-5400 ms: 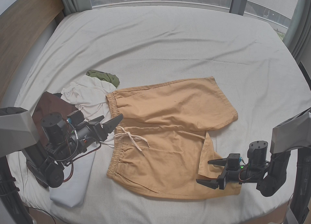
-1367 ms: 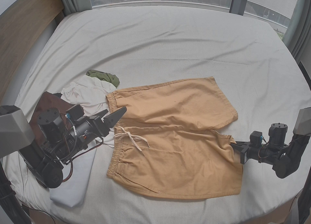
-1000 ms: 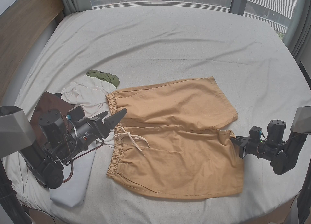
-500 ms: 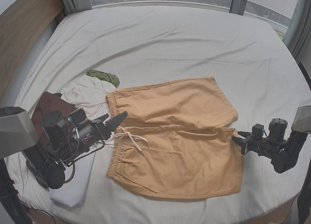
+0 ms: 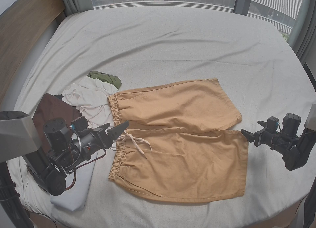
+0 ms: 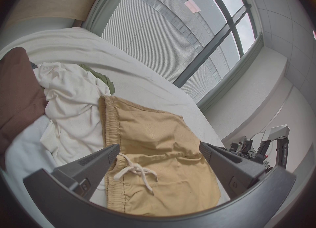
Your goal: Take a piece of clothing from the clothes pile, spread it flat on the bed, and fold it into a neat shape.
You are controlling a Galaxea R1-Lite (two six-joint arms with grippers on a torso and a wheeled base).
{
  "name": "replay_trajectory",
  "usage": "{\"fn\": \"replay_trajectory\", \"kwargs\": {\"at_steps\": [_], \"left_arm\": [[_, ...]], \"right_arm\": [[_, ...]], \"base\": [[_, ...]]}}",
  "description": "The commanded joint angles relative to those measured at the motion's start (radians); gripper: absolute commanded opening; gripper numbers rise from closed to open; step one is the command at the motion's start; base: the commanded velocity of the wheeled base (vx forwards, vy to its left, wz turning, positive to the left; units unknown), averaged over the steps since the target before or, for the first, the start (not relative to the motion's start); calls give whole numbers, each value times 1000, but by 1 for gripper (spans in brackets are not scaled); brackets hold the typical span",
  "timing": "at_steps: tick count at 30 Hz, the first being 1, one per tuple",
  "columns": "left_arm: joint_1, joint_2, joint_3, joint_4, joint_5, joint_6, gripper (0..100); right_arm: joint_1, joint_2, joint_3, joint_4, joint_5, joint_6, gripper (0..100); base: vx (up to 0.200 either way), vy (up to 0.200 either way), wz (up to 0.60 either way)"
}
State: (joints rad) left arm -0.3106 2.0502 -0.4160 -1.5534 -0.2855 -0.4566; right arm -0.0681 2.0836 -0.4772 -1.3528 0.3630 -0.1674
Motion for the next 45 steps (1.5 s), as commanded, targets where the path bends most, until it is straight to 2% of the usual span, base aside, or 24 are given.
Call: {"fn": "replay_trajectory", "kwargs": {"at_steps": [1, 3, 4, 5, 8, 12, 16, 22, 40, 45], "left_arm": [[4, 4, 63, -2, -4, 1, 100], [19, -5, 69, -2, -4, 1, 100], [19, -5, 69, -2, -4, 1, 100], [31, -12, 72, -2, -6, 1, 100], [30, -10, 103, -1, -4, 24, 100], [31, 8, 160, -1, -7, 98, 100], [42, 31, 198, 1, -6, 150, 100], [64, 38, 243, 3, -32, 165, 100], [67, 145, 292, 1, -44, 167, 100], [54, 169, 287, 1, -44, 167, 100]], "right_arm": [[11, -51, 16, -19, 27, 16, 100], [34, -71, 54, -57, 109, 83, 100], [34, -71, 54, -57, 109, 83, 100], [59, -76, 66, -92, 140, 160, 100], [94, -71, 68, -147, 142, 264, 100], [151, -73, 78, -184, 140, 332, 100], [194, -77, 78, -184, 131, 336, 100], [223, -74, 80, -184, 86, 336, 100], [221, -71, 75, -186, 80, 321, 100], [223, -66, 72, -186, 50, 293, 100]], "base": [[0, 0, 0], [0, 0, 0], [0, 0, 0], [0, 0, 0], [0, 0, 0], [0, 0, 0], [0, 0, 0], [0, 0, 0], [0, 0, 0], [0, 0, 0]]}}
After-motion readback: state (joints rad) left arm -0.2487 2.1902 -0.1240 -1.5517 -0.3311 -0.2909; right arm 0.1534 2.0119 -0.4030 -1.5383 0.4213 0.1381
